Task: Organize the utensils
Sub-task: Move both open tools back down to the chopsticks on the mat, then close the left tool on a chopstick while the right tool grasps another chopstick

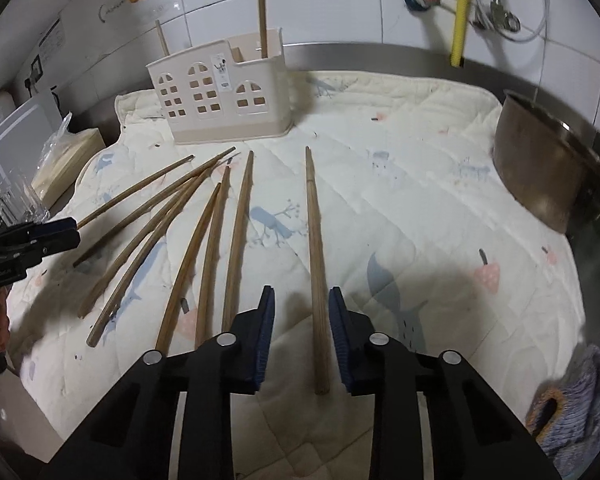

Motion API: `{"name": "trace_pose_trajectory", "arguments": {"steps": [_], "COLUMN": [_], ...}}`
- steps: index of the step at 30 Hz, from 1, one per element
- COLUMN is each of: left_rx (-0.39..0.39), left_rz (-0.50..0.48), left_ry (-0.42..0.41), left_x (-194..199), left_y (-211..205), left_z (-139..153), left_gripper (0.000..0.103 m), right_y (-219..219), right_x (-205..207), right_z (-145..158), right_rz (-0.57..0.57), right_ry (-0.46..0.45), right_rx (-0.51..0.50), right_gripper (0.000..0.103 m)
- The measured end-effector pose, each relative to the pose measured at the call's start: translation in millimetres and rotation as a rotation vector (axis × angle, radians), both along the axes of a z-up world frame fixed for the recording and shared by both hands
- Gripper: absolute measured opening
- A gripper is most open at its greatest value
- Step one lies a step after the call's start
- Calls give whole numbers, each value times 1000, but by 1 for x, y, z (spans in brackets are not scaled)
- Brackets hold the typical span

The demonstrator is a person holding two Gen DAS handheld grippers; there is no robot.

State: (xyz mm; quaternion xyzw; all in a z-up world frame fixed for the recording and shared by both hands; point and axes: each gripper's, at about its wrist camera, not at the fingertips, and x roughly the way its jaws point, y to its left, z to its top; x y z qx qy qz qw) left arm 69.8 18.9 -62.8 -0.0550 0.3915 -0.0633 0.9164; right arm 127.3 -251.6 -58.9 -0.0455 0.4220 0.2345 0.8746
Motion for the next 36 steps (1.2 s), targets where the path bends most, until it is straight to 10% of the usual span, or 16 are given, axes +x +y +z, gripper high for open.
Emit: {"name": "trace_pose_trajectory", "arguments": {"steps": [36], "left_rx": [65], "left_rz": [-15], "left_ry": [72], "left_x": [21], "left_y": [1], "left_z": [-28], "left_gripper": [9], "right_y": [3], "right_x": [7], "right_z": [-12], "right_rz": [-18], "right_ry": [23], "right_rx": [-45], "right_gripper": [7]}}
